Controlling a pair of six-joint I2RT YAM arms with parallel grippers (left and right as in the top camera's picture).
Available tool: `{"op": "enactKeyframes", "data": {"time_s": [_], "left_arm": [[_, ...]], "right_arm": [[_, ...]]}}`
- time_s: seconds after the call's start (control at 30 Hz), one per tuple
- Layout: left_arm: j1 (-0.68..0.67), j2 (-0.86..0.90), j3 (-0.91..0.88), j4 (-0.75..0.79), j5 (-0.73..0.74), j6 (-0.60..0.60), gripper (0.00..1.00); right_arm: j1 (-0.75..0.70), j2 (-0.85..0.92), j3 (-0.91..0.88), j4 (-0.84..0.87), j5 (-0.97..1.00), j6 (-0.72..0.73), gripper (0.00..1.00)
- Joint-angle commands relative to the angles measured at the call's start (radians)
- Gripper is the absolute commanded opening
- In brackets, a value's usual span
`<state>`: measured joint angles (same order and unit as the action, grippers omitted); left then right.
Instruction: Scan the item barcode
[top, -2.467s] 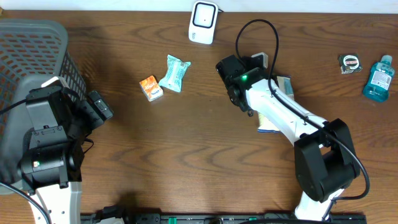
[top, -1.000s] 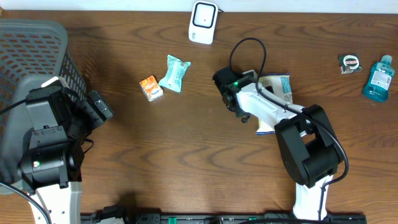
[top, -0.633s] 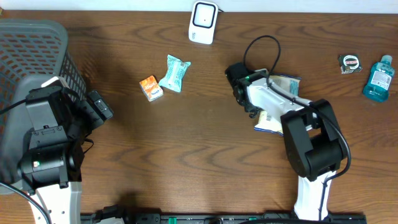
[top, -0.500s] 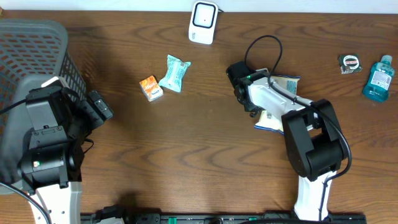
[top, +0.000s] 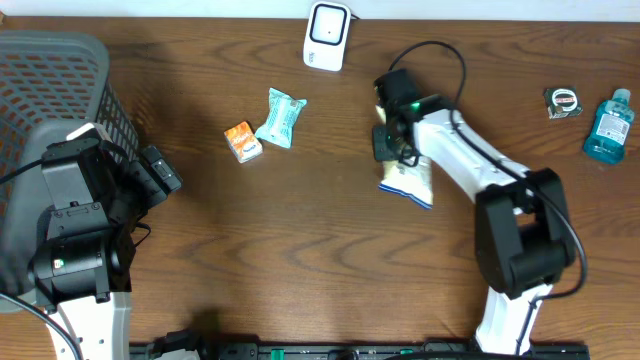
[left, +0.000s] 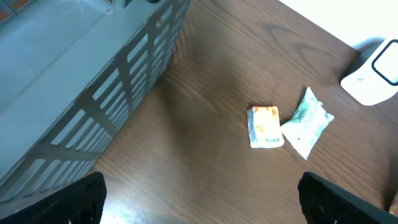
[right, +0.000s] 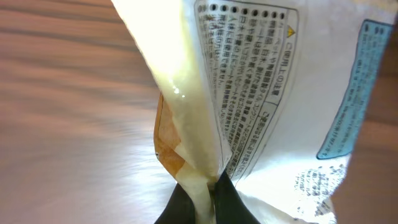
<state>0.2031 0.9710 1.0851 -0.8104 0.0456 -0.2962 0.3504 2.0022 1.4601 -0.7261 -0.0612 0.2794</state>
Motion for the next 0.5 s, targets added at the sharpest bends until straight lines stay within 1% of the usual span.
{"op": "enactKeyframes", "data": {"time_s": [0.0,0.1,0.23,0.47], "left_arm": [[0.006,0.002,0.005,-0.001,-0.012,-0.009,0.98],[0.006,0.002,0.005,-0.001,-0.012,-0.009,0.98],[0.006,0.002,0.005,-0.001,-0.012,-0.009,0.98],[0.006,0.002,0.005,-0.001,-0.012,-0.009,0.98]], "right_arm": [[-0.065,-0.052,0.019,0.024,-0.450,-0.065,0.01],[-0.122,-0.050,0.016,0.037,-0.650,-0.079,0.01],[-0.190,-0.044,0.006,0.031,-0.790,-0.083,0.01],[-0.255,-0.040,-0.076,0.042,-0.806,-0.083,0.01]]}}
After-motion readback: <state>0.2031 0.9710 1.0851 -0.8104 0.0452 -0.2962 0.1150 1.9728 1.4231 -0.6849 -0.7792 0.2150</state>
